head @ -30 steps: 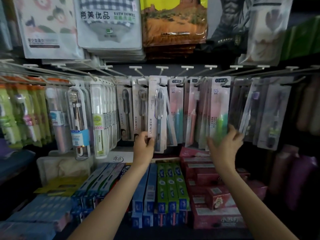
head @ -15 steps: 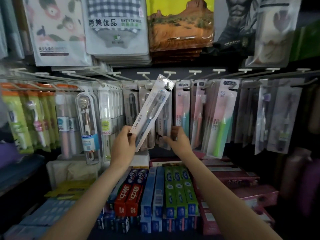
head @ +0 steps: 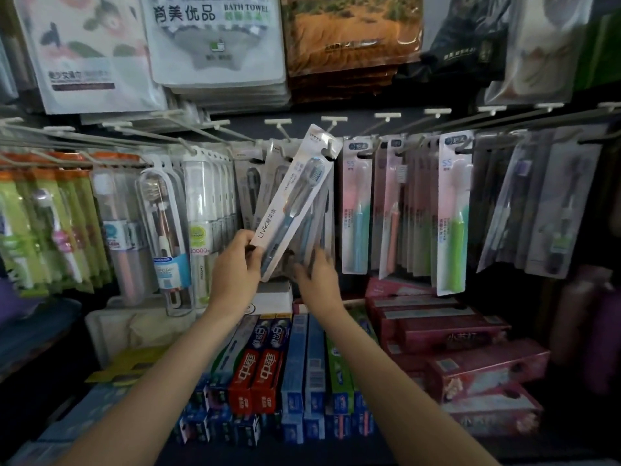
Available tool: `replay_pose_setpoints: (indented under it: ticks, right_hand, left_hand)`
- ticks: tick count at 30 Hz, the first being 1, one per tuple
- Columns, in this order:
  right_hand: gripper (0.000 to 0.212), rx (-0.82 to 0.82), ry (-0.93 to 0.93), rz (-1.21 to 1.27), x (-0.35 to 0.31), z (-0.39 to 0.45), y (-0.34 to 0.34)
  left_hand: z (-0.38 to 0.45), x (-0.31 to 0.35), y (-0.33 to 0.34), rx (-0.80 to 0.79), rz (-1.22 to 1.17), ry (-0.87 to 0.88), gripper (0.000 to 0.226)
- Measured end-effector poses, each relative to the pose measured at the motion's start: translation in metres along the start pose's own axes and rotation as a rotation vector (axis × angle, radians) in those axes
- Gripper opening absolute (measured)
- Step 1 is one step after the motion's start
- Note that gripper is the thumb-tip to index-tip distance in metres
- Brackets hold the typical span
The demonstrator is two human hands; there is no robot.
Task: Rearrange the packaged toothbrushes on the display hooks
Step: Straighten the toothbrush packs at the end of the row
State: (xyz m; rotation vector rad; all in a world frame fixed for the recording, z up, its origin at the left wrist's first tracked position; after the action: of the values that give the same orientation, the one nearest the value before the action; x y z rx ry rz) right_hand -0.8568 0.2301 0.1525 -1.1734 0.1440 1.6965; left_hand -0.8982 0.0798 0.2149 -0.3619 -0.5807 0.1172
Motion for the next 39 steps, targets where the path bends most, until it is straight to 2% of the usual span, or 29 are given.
replay_pose_setpoints:
  ticks: [3, 6, 11, 14, 18, 21, 24, 27, 31, 34, 36, 39]
  right_hand:
    - [0.041, 0.097, 0.083, 0.14, 0.011, 0.007, -0.024]
    - [0.051, 0.068, 0.168, 0.263, 0.019, 0.014, -0.035]
    - [0.037, 0.11, 0.191, 0.301, 0.029, 0.014, -0.059]
    - [0.036, 0.172, 0.123, 0.237, 0.027, 0.013, -0.076]
    - [0.038, 0.191, 0.019, 0.177, 0.011, 0.011, -0.092]
    - [0.054, 0.197, -0.144, 0.228, -0.023, 0.006, -0.103]
    - [0.078, 0.184, -0.288, 0.136, -0.064, 0.008, -0.105]
    - [0.077, 0.213, -0.305, 0.017, -0.079, 0.015, -0.103]
    - [0.055, 0.284, -0.253, -0.167, -0.072, 0.013, -0.106]
    - [0.051, 0.283, -0.25, -0.233, -0.068, 0.006, -0.105]
    - [0.052, 0.311, -0.289, -0.268, -0.07, -0.003, -0.111]
    - [0.05, 0.459, -0.339, -0.323, -0.074, -0.02, -0.143]
  left_hand:
    - [-0.001, 0.001, 0.002, -0.019, -0.012, 0.025, 0.018]
    - [-0.001, 0.0, 0.003, -0.034, -0.068, 0.032, 0.018]
    - [-0.008, -0.002, 0.035, -0.192, -0.241, -0.07, 0.01]
    - [-0.01, 0.001, 0.06, -0.251, -0.303, -0.139, 0.003]
    - [-0.011, -0.003, 0.079, -0.243, -0.427, -0.238, 0.012]
    - [-0.017, -0.005, 0.094, -0.261, -0.531, -0.311, 0.016]
    - [-0.017, -0.003, 0.104, -0.26, -0.547, -0.349, 0.01]
    - [-0.014, 0.004, 0.104, -0.258, -0.51, -0.297, 0.003]
    - [-0.002, 0.012, 0.079, -0.196, -0.458, -0.2, 0.019]
    - [0.001, 0.018, 0.07, -0.19, -0.391, -0.146, 0.024]
    - [0.0, 0.022, 0.063, -0.124, -0.374, -0.13, 0.028]
    - [-0.005, 0.042, 0.04, 0.076, -0.232, 0.042, 0.033]
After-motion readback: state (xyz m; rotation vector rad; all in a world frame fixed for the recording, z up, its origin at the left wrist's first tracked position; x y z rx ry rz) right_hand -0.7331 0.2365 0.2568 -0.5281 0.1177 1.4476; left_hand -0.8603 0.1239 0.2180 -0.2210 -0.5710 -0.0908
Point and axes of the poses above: each hand's wrist, its own z-axis towards the middle knuckle, its own y-axis out of the palm, x = y × z, the point moved 10 cm from there along z, towards the middle knuckle, and after that the axes turned 6 degrees about -z, right-handed, at the moved point
